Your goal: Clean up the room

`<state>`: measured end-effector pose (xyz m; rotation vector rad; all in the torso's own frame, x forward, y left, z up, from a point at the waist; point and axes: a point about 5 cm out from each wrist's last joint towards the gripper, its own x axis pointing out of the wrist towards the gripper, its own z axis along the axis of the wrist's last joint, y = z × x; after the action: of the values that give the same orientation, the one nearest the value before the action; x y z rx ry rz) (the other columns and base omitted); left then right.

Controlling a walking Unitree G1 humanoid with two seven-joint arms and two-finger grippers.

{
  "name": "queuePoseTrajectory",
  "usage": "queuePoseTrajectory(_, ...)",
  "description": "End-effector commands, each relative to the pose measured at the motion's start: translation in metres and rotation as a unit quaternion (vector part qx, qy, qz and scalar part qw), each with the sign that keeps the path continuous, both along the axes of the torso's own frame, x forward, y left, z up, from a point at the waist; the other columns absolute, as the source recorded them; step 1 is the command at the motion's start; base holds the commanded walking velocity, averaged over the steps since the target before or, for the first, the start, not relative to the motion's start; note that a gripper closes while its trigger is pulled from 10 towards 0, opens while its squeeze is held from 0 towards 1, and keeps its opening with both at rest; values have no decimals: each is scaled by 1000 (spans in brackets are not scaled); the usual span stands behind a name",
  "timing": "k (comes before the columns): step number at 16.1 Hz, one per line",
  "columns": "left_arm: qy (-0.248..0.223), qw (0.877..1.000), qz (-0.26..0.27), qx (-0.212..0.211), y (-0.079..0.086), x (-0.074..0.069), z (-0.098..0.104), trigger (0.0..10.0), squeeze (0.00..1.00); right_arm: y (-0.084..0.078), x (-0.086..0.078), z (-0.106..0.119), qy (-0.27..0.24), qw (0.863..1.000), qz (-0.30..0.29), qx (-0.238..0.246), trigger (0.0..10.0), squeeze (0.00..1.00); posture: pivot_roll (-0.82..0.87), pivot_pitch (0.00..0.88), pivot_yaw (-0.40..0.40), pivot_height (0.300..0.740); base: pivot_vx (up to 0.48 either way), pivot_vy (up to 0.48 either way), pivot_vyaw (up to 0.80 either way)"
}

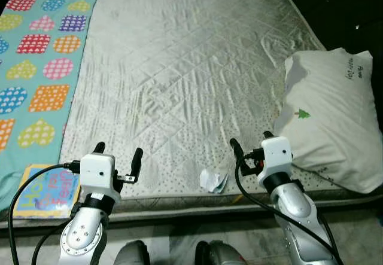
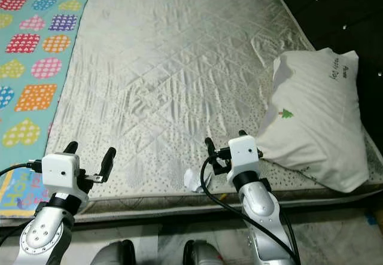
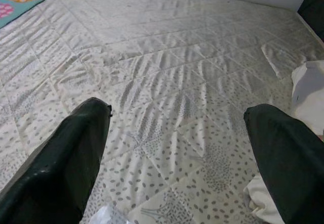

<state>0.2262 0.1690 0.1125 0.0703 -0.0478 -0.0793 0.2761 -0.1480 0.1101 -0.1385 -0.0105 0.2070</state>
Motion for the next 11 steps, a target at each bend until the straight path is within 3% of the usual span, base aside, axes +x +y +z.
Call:
queuePoseTrajectory(1, 8, 1000, 4, 0, 1, -2, -2, 10000, 0, 0, -1, -1, 6, 1000, 4, 1, 10000, 0, 25, 234, -56, 645, 0, 0, 0)
queuePoseTrajectory(4, 8, 1000, 2, -1, -1, -1, -3, 10000, 0, 1, 0, 0, 1, 1000, 9, 0, 10000, 0, 17, 223, -57, 615, 0, 0, 0)
queuePoseTrajectory(11, 0, 1000, 10, -2, -2, -1, -2, 10000, 0, 5, 4, 2, -5, 999, 32, -12, 10000, 0, 22, 210, -71, 615, 0, 0, 0)
